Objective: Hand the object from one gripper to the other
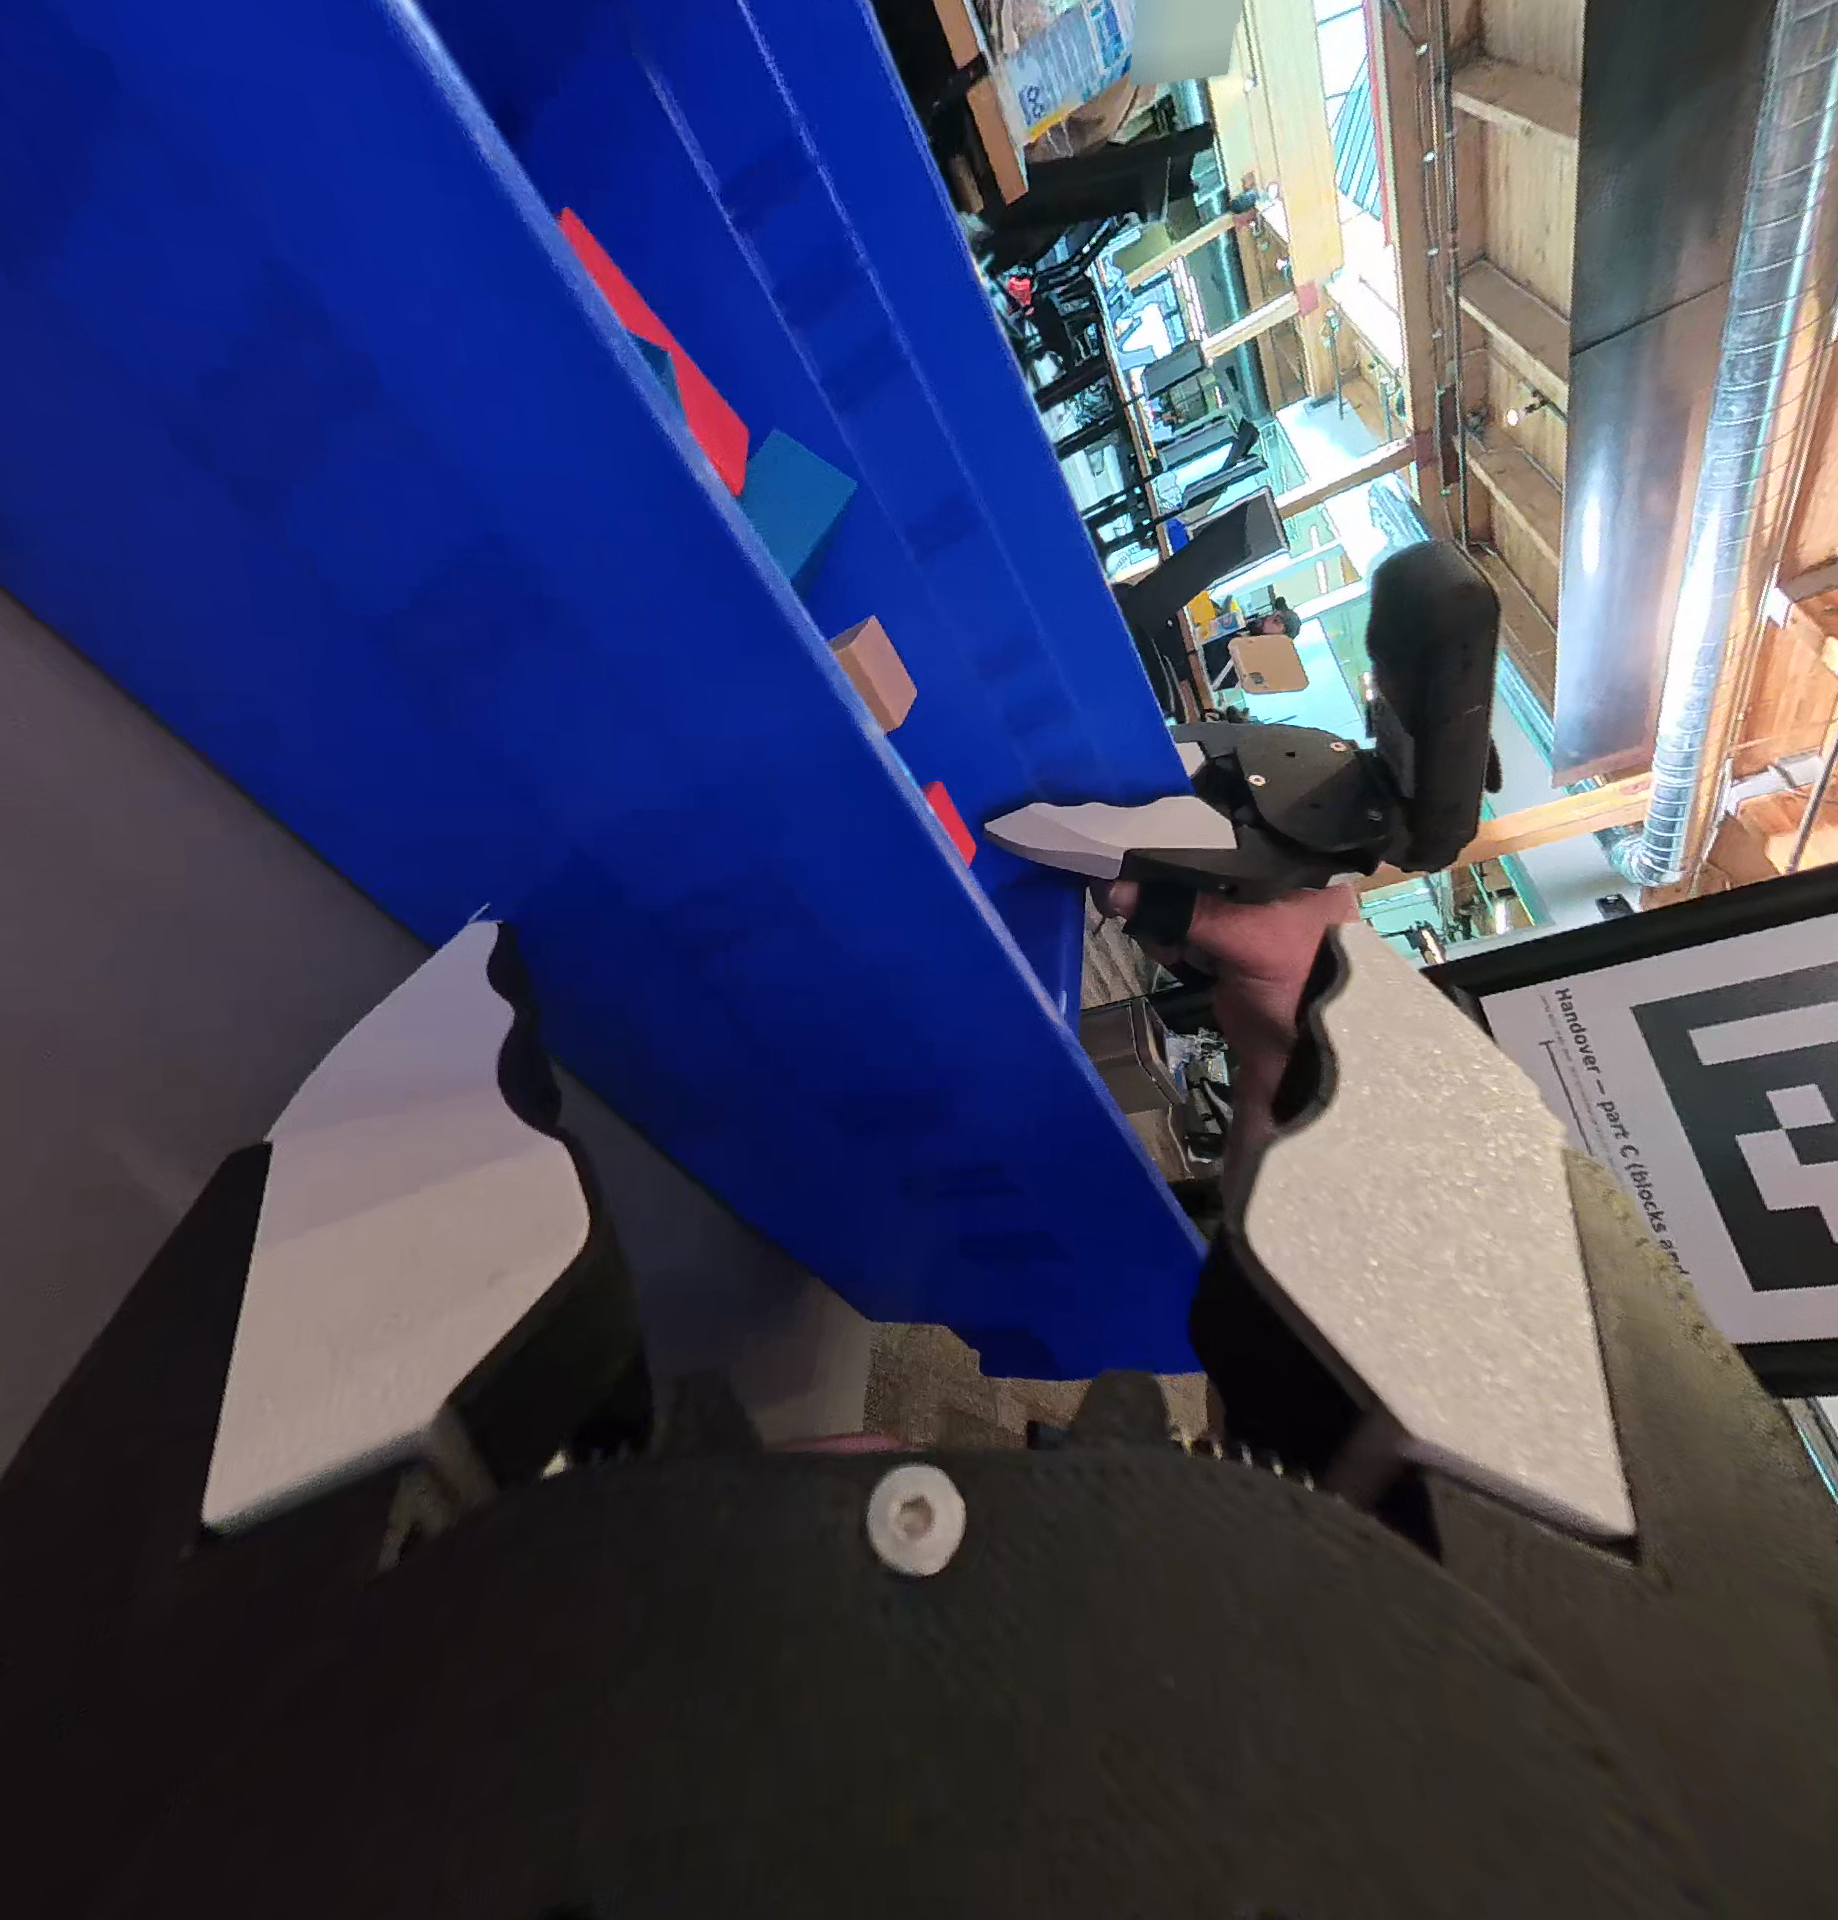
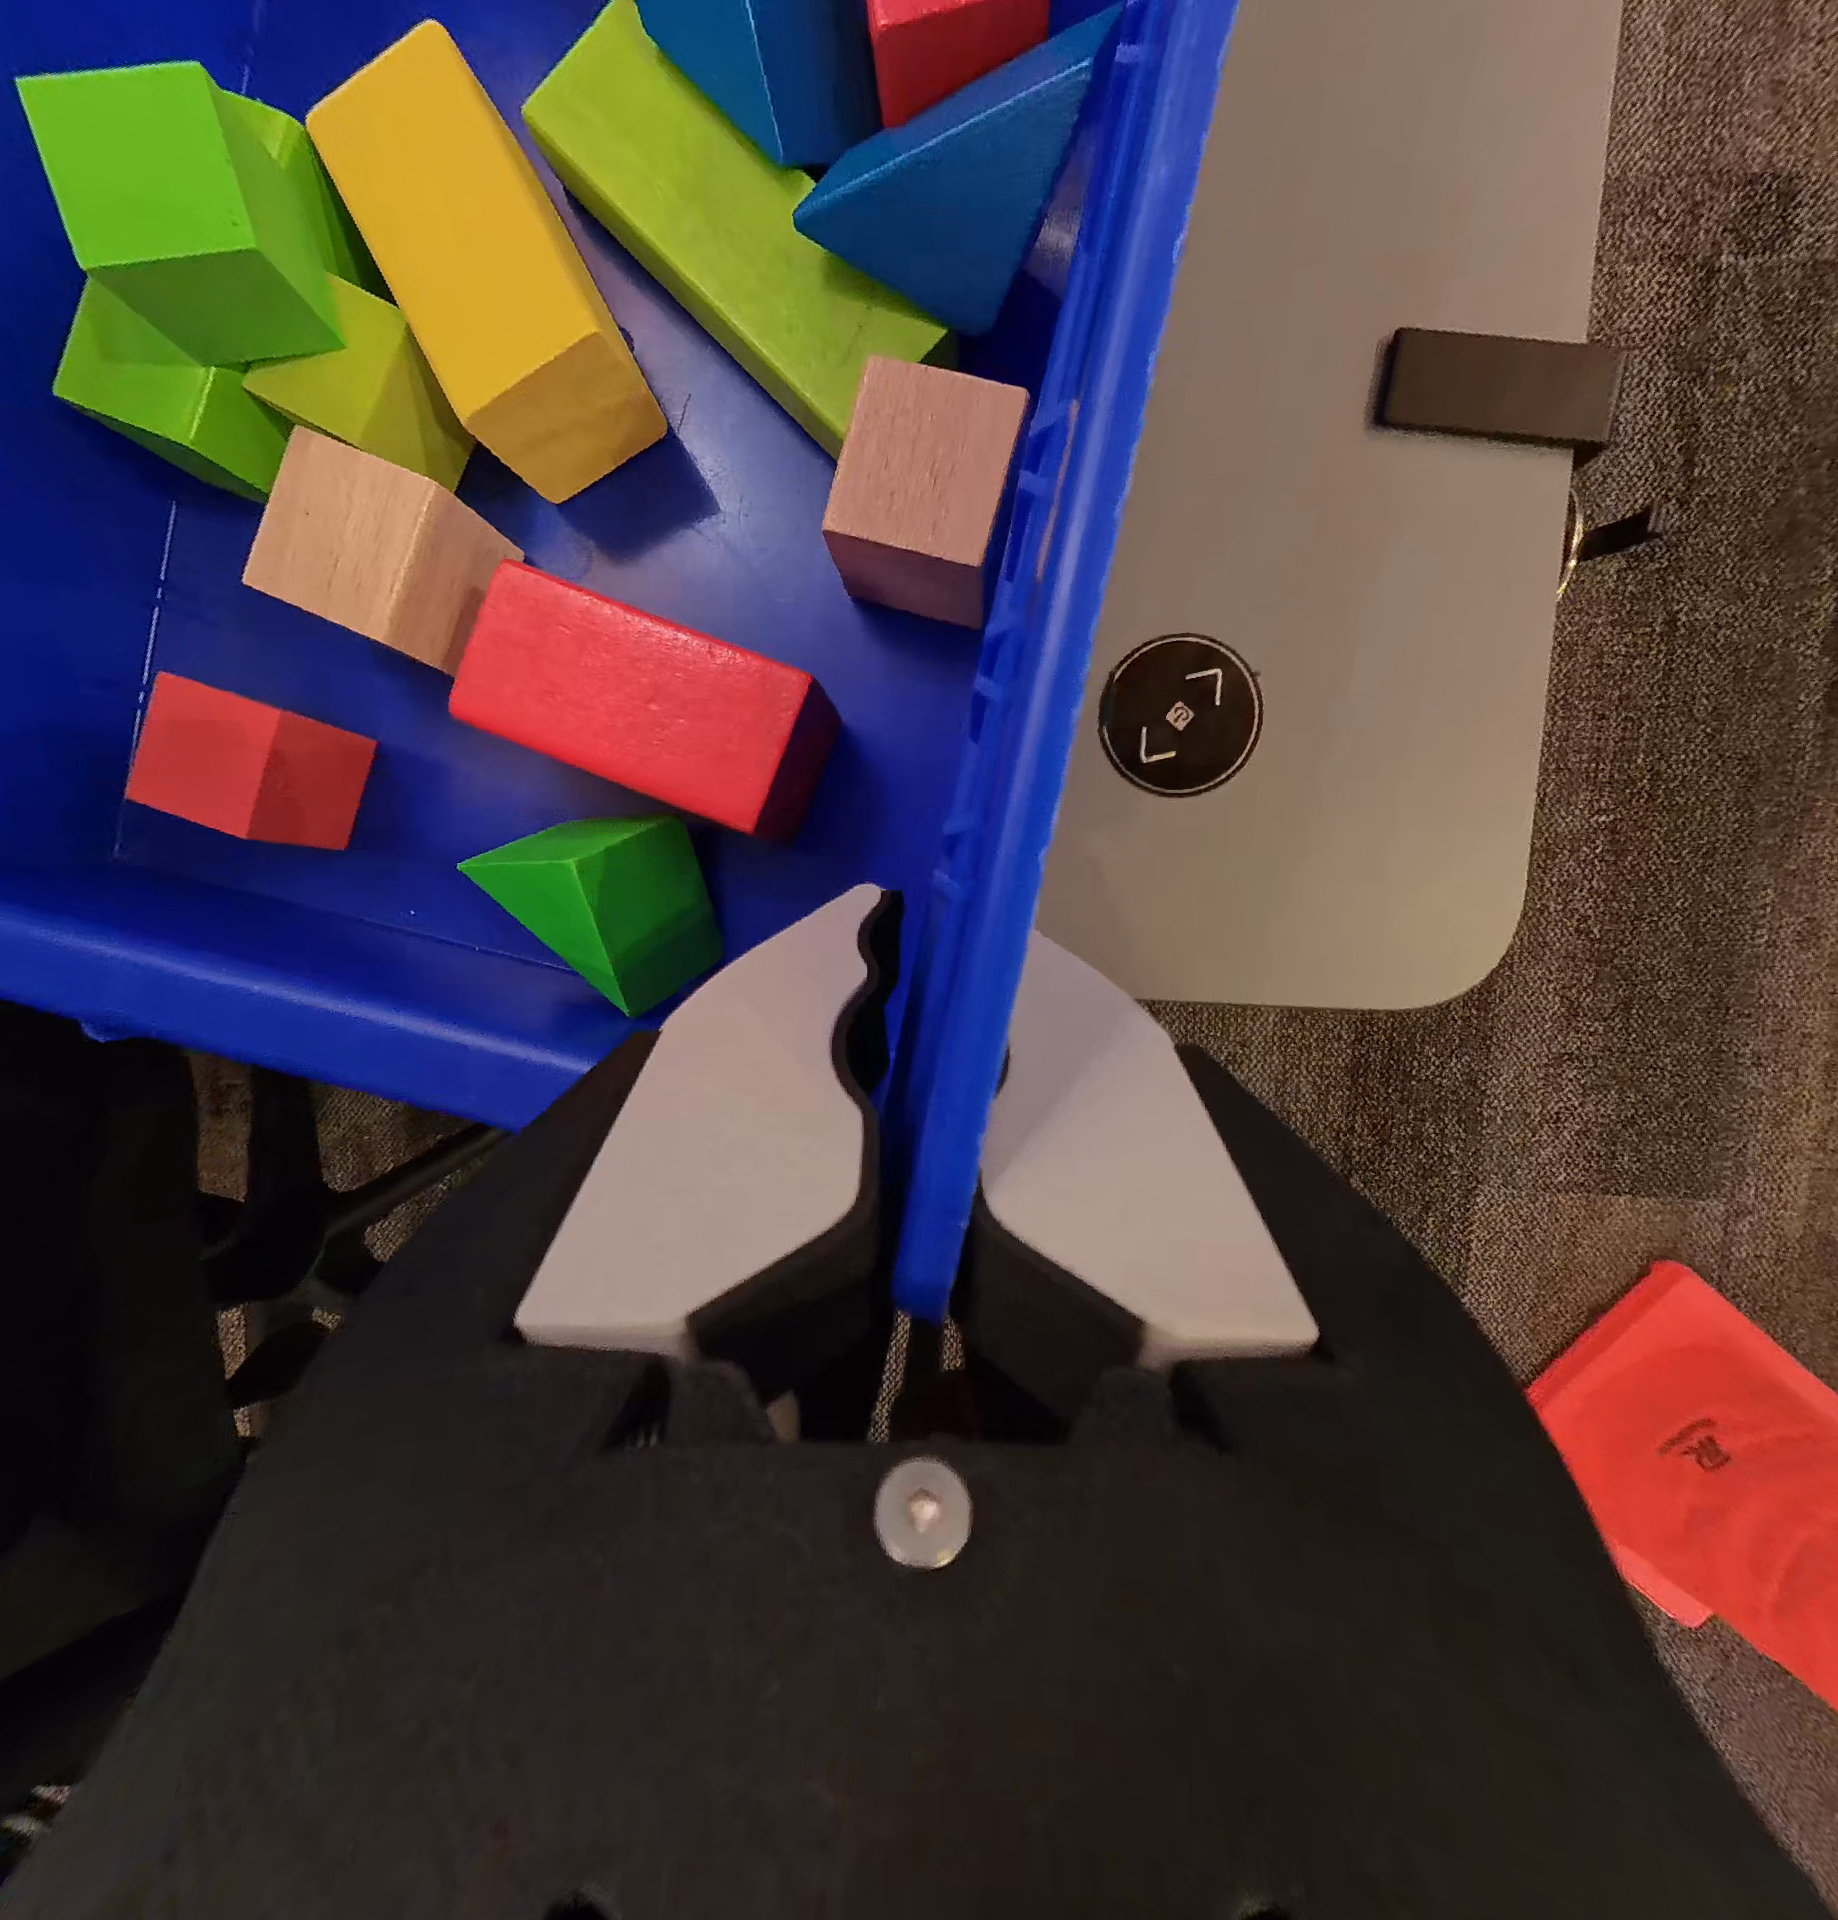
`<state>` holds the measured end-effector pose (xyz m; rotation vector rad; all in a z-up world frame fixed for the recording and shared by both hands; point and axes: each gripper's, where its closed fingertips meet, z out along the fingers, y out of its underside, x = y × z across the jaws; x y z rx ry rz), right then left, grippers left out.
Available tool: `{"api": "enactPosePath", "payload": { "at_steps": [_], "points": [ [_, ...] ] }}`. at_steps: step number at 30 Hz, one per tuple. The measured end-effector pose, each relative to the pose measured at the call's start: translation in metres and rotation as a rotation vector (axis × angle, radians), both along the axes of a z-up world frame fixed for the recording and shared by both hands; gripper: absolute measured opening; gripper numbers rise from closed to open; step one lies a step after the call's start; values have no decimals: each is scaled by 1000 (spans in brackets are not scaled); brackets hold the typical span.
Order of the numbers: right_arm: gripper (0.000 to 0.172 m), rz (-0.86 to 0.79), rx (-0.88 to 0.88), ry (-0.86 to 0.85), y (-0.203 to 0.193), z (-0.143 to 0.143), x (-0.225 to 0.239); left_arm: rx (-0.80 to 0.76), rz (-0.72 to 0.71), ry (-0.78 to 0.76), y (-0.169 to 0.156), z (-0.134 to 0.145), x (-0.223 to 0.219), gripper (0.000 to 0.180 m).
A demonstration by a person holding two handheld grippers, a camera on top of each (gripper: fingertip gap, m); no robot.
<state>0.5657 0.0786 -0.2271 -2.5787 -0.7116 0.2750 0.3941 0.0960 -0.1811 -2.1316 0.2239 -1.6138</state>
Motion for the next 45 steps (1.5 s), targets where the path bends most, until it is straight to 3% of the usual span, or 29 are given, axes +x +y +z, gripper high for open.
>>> {"api": "enactPosePath", "payload": {
  "at_steps": [6,17,27,30,45],
  "points": [
    [4,9,23,11,-8,17,-6,53,7,1,-13,17,-2,137],
    [3,46,74,111,-27,74,-38,204,86,-85,-46,93,-41,124],
    [3,194,71,175,-41,97,-126,273,207,-65,-89,127,-123,118],
    [5,250,56,179,-42,96,-160,280,259,-108,-100,137,-154,99],
    [8,502,-43,131,-30,45,-305,201,546,-2,-112,76,-288,102]
  ]
}}
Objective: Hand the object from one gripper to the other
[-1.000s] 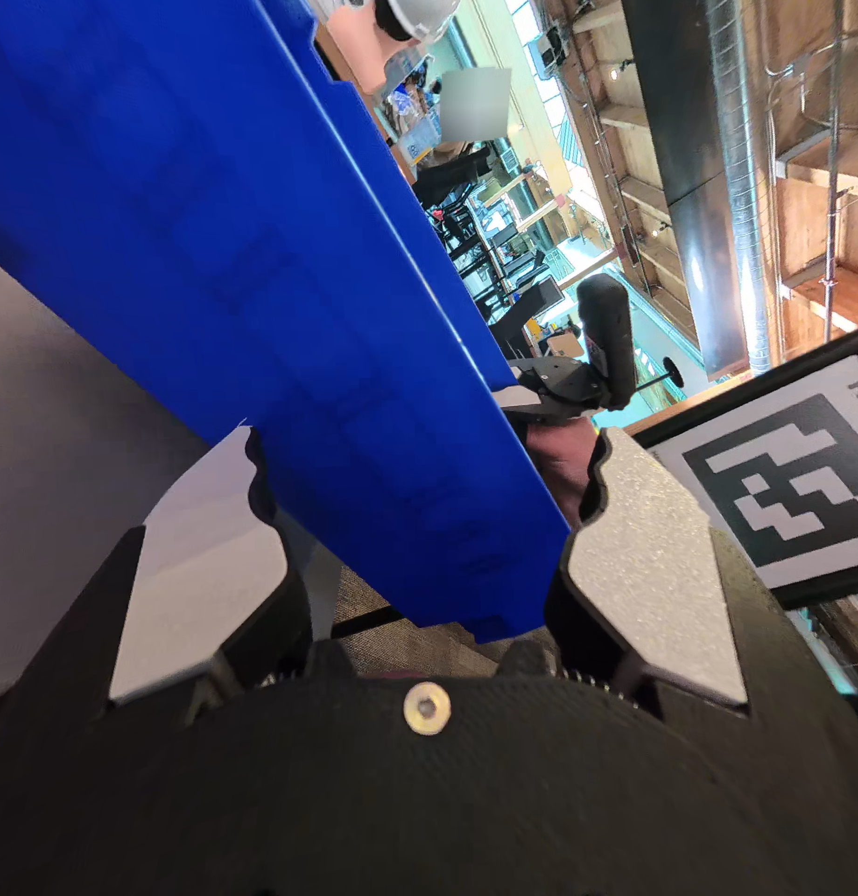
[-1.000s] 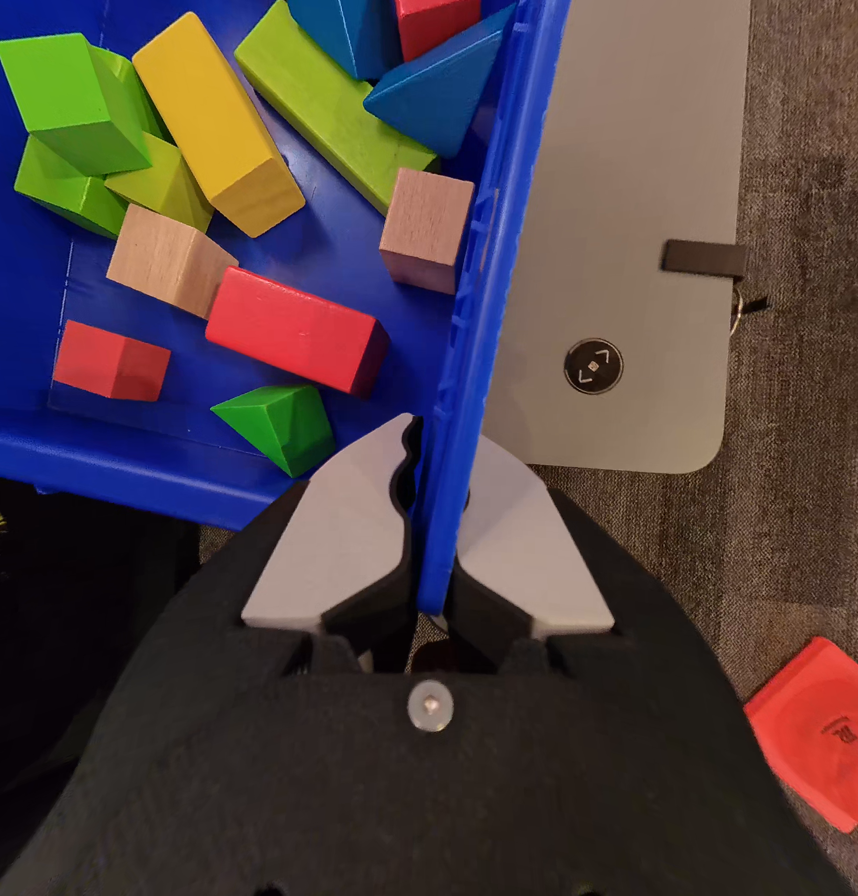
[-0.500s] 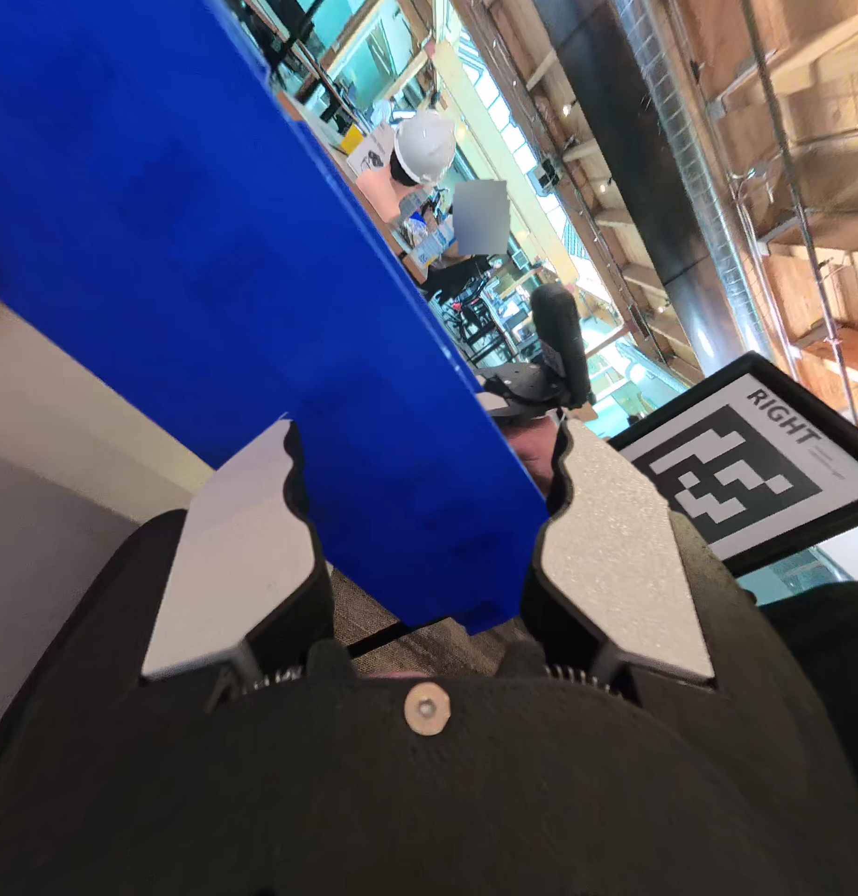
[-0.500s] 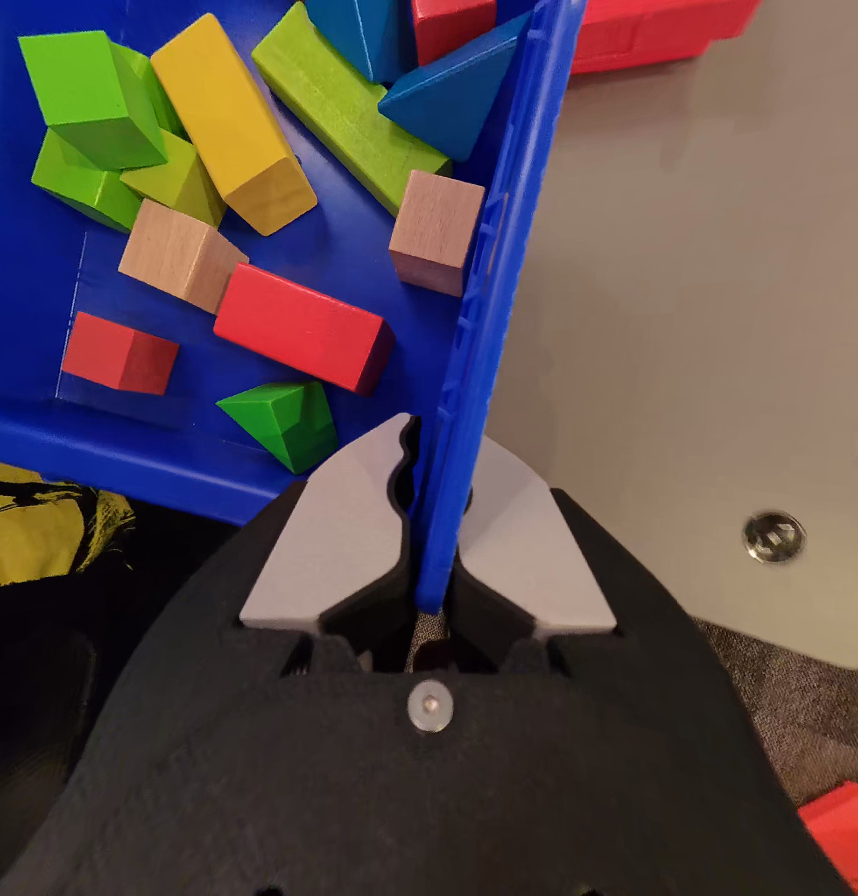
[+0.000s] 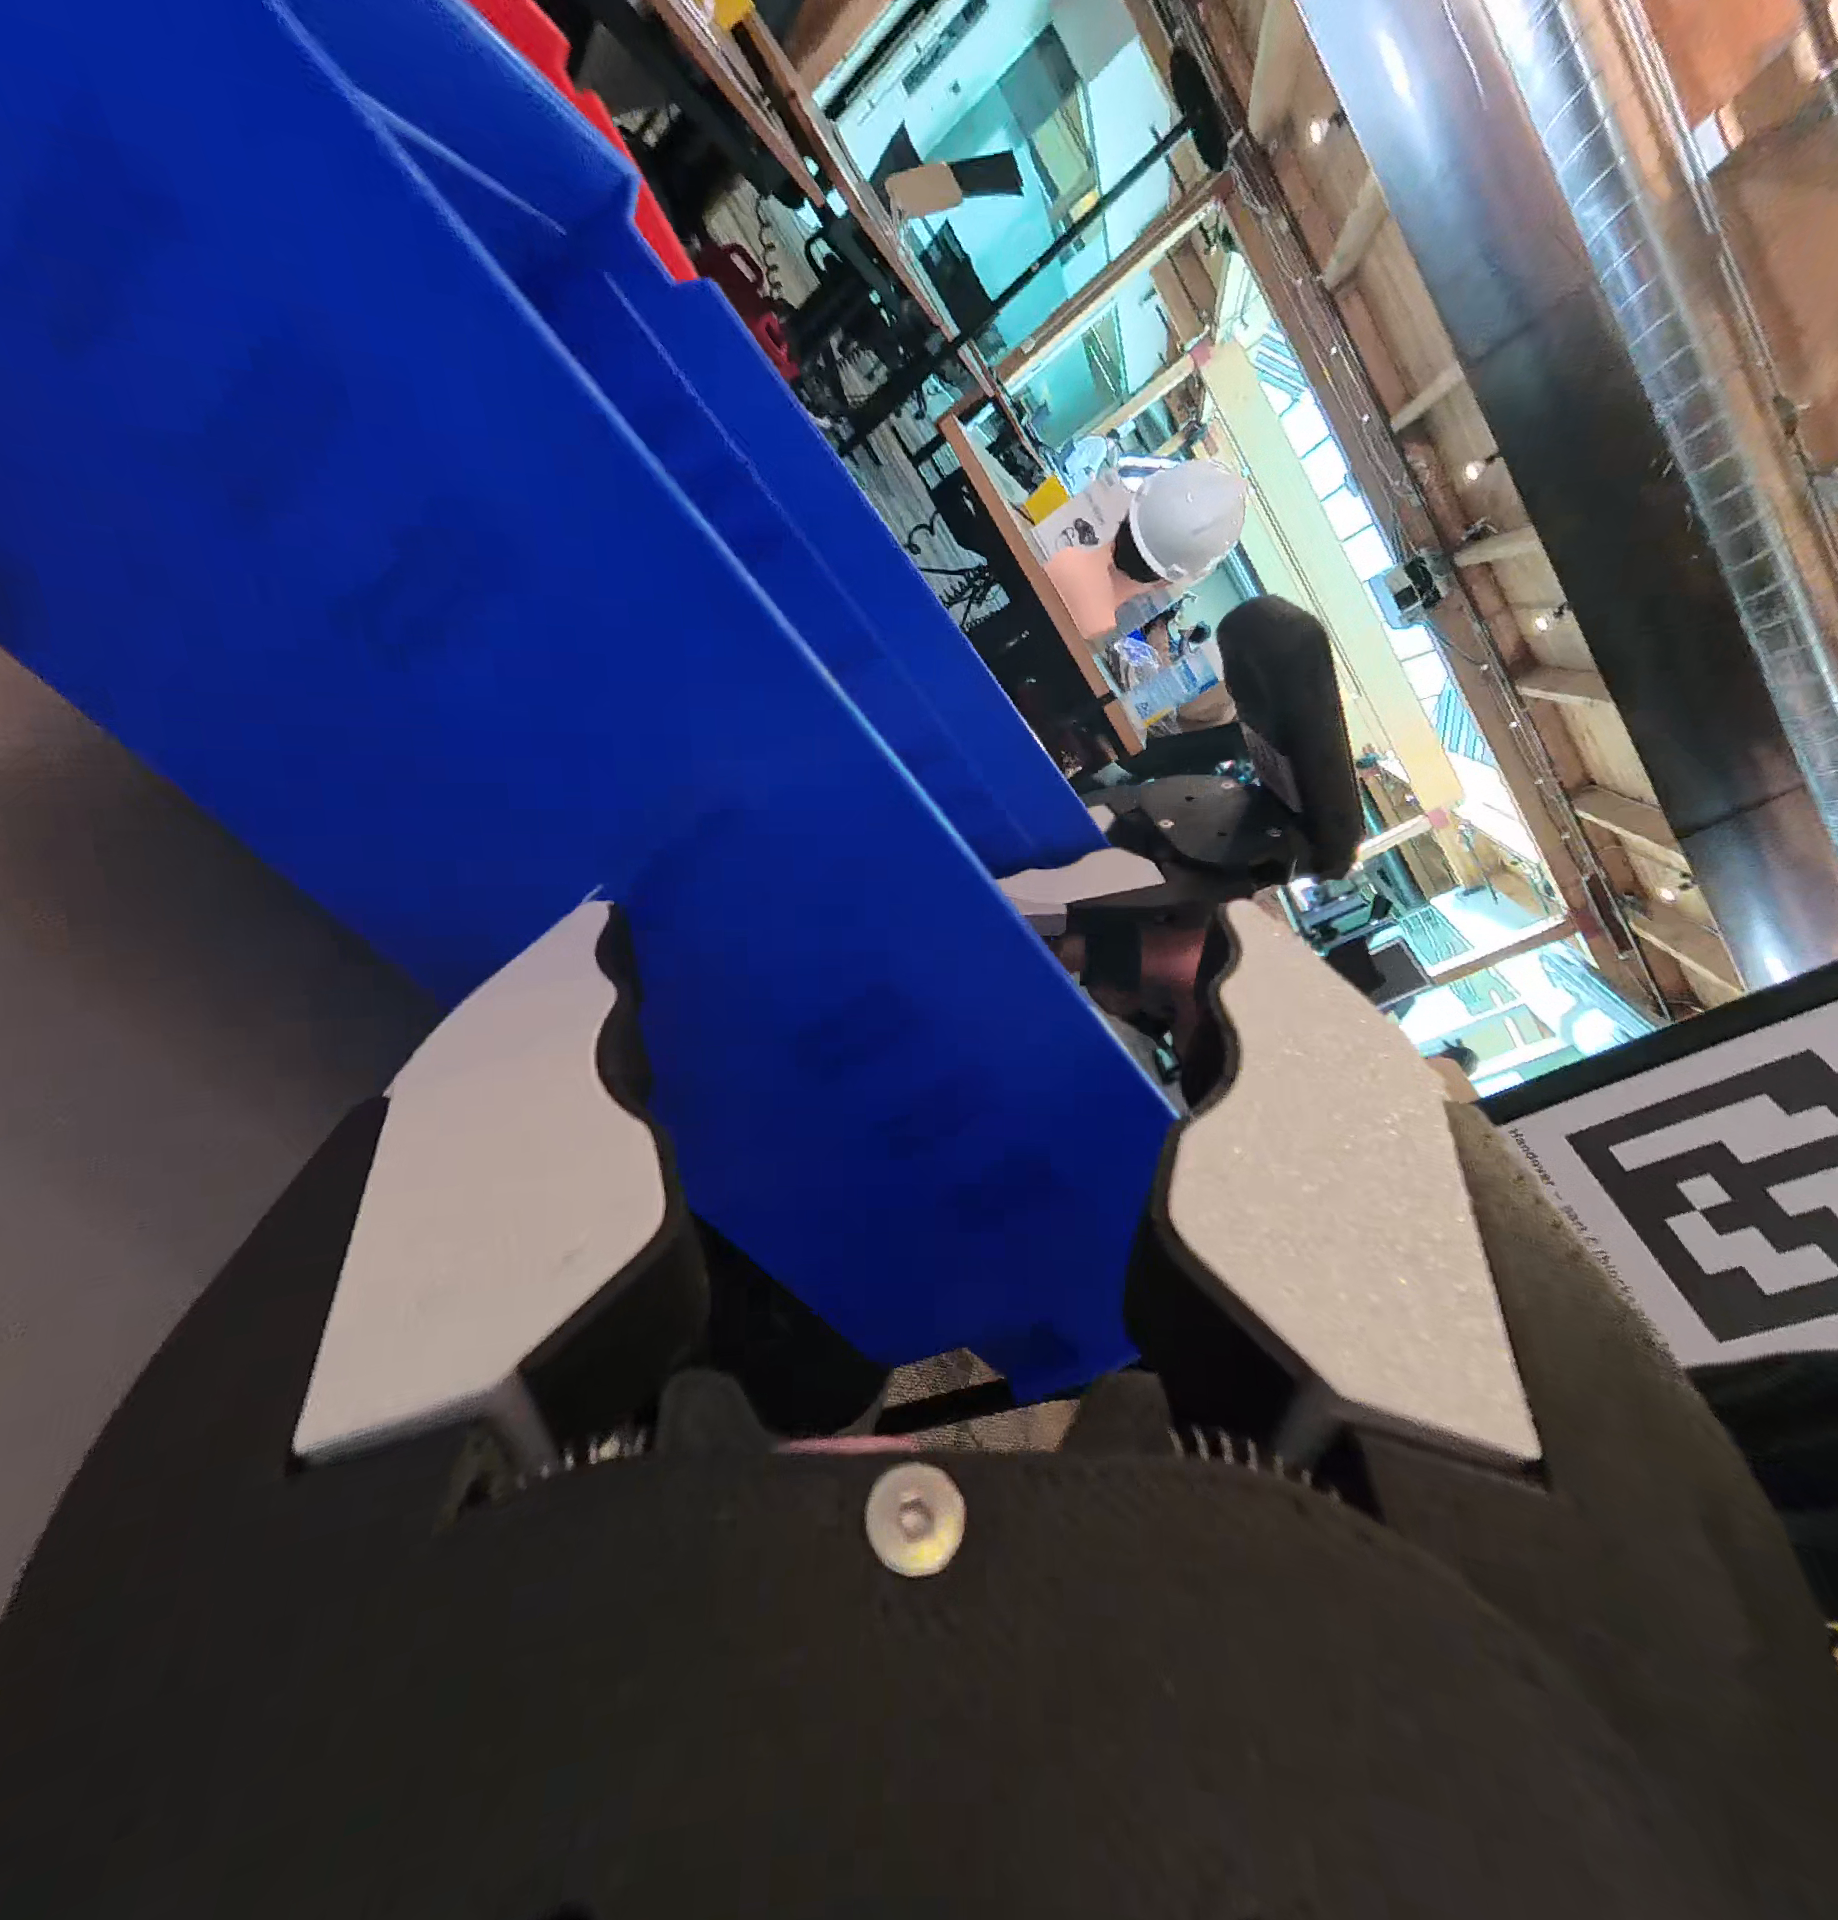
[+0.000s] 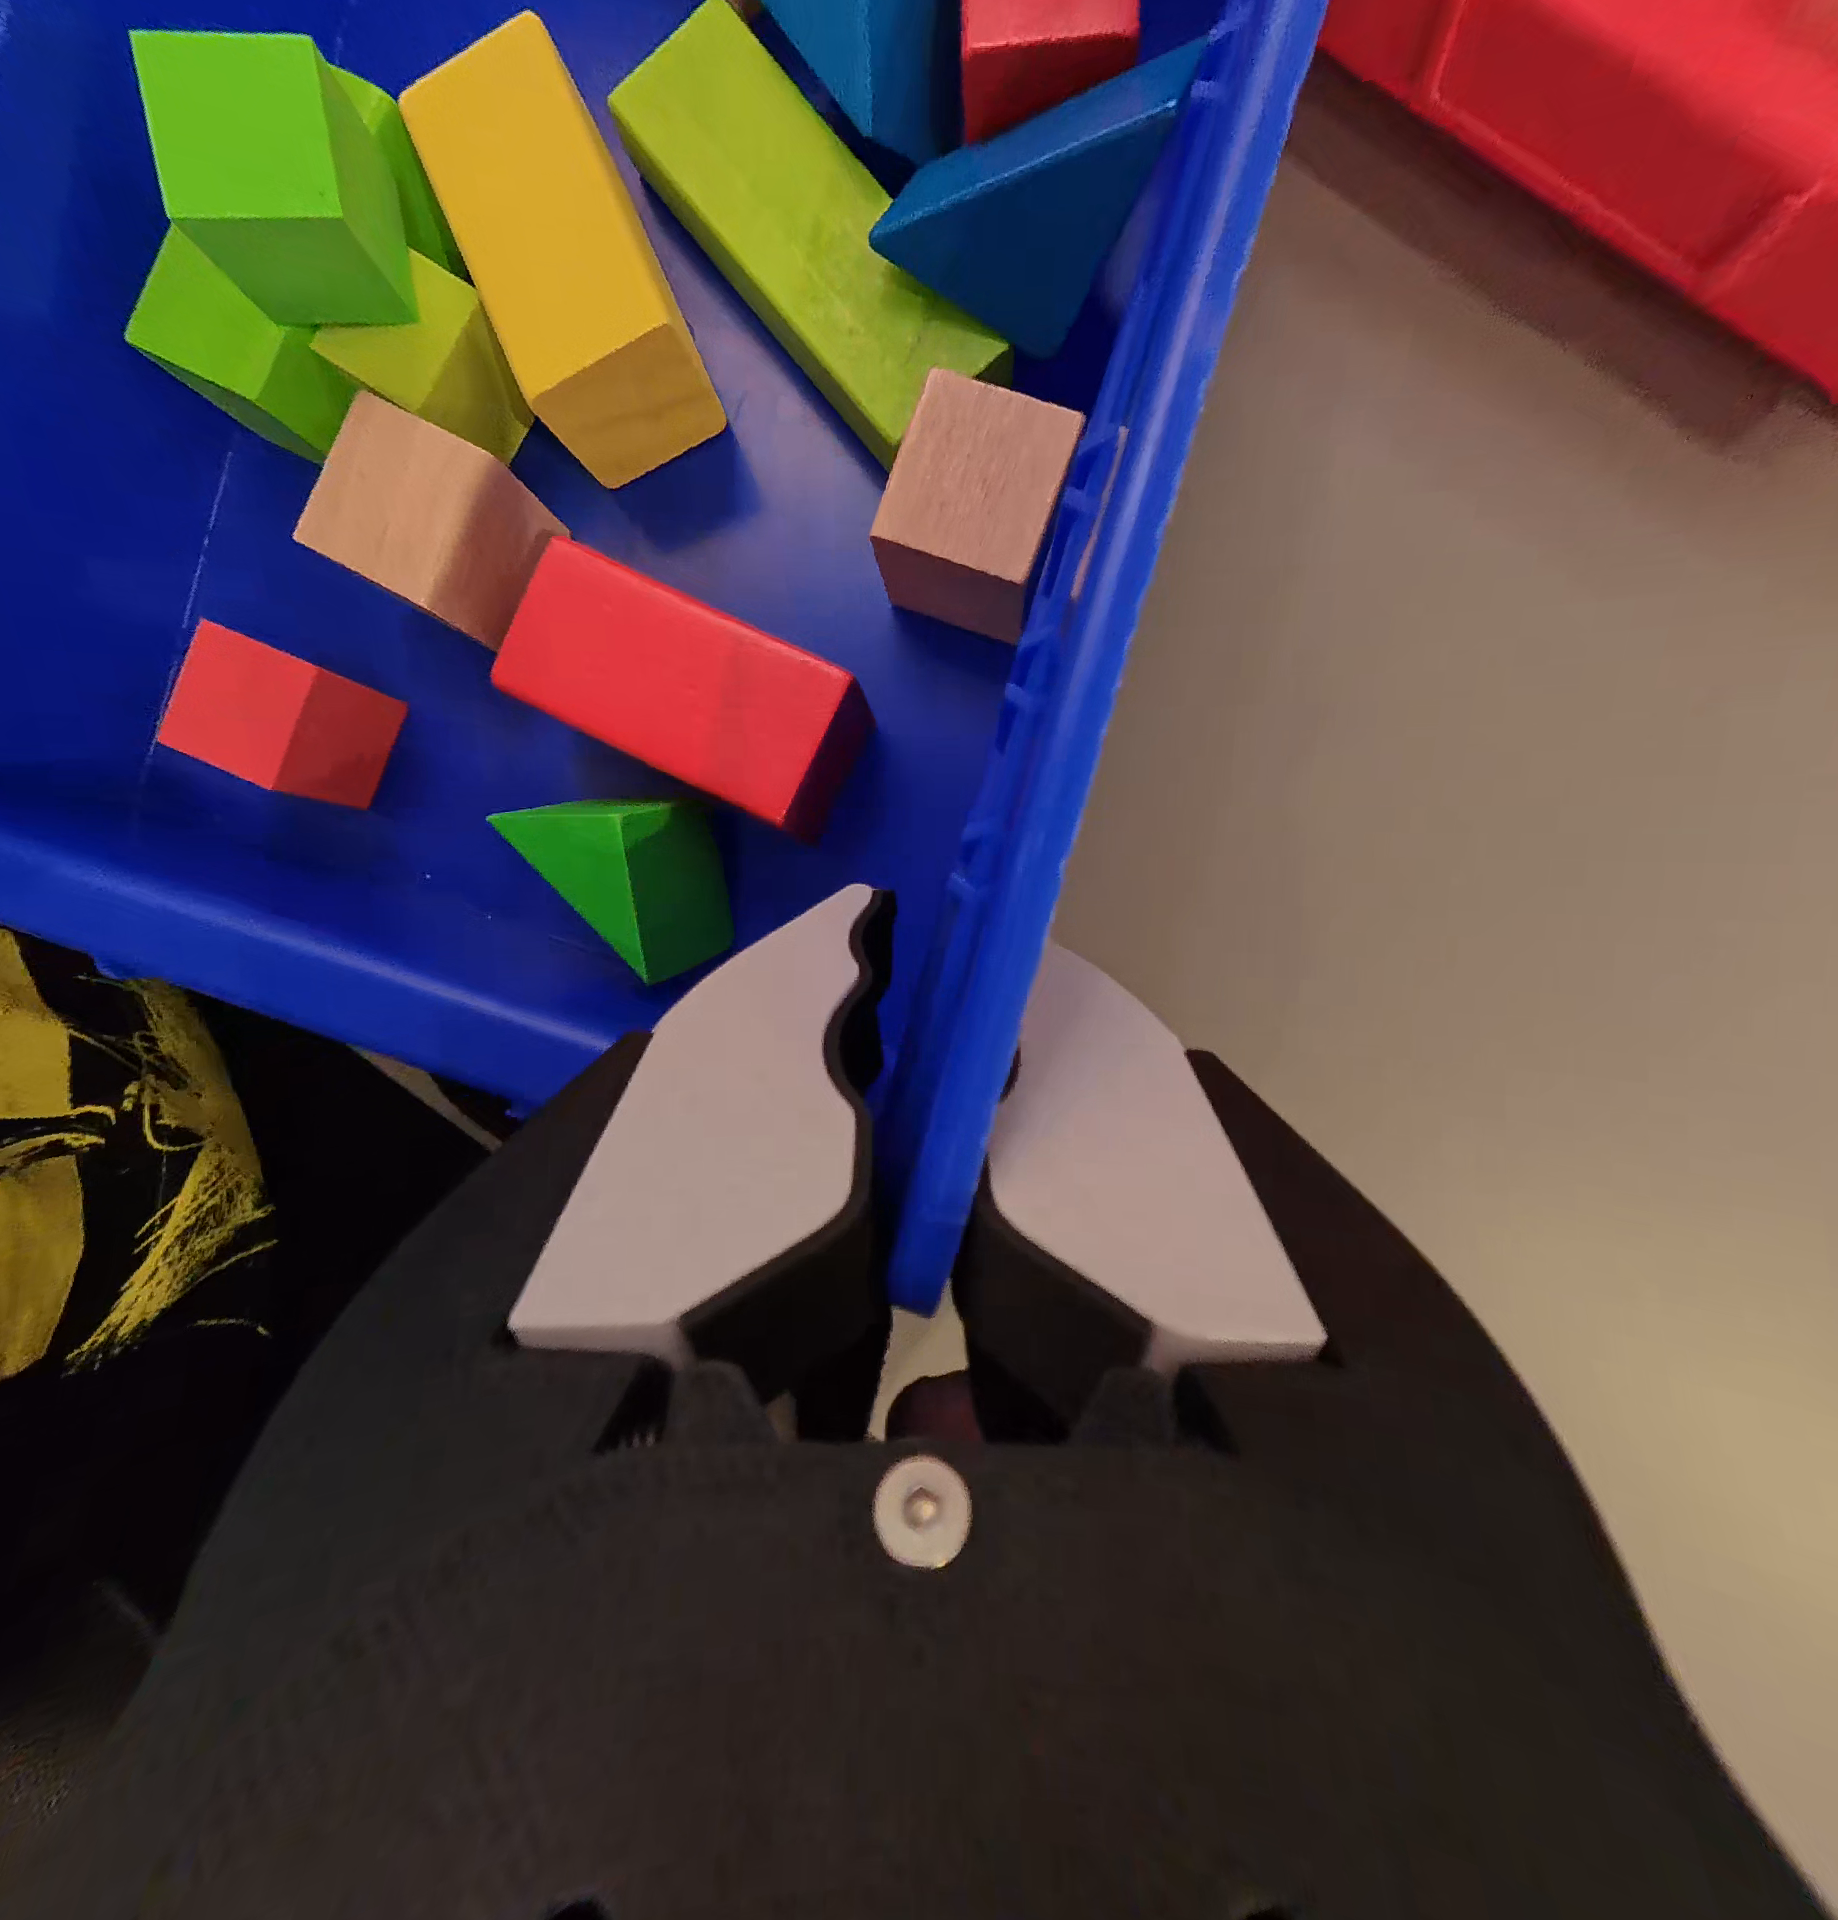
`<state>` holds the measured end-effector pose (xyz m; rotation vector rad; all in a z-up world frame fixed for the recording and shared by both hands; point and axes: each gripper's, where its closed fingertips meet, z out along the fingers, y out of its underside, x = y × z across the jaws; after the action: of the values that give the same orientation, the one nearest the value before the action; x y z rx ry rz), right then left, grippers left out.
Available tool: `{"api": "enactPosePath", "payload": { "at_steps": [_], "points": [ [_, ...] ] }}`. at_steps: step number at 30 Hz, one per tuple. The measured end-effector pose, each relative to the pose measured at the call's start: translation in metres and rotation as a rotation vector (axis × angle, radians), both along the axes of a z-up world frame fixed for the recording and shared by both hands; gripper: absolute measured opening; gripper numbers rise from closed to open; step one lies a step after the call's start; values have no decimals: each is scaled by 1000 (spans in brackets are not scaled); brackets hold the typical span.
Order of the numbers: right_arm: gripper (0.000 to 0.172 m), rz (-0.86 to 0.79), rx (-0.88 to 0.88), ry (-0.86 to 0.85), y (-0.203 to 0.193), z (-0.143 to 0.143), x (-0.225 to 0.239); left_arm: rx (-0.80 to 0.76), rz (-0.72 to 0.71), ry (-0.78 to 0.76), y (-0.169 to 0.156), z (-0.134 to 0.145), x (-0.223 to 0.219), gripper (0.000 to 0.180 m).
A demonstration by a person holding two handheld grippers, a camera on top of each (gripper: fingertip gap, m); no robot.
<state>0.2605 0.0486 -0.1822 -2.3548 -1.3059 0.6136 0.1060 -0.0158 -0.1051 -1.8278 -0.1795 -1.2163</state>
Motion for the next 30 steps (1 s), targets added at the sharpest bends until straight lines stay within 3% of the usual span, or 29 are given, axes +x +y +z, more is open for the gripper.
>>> {"api": "enactPosePath", "payload": {
  "at_steps": [7,11,15,19,30],
  "points": [
    [10,101,12,-20,4,-11,-62,-16,127,25,-3,-16,-55,101],
    [11,167,8,-39,0,-18,-92,-48,175,80,-11,-32,-77,112],
    [12,219,5,-46,-2,-26,-121,-76,234,66,-16,-41,-105,108],
    [13,277,11,-63,0,-36,-159,-114,314,71,-16,-52,-135,117],
    [17,453,62,-49,-9,-56,-256,-183,502,144,-37,-76,-220,113]
  ]
}}
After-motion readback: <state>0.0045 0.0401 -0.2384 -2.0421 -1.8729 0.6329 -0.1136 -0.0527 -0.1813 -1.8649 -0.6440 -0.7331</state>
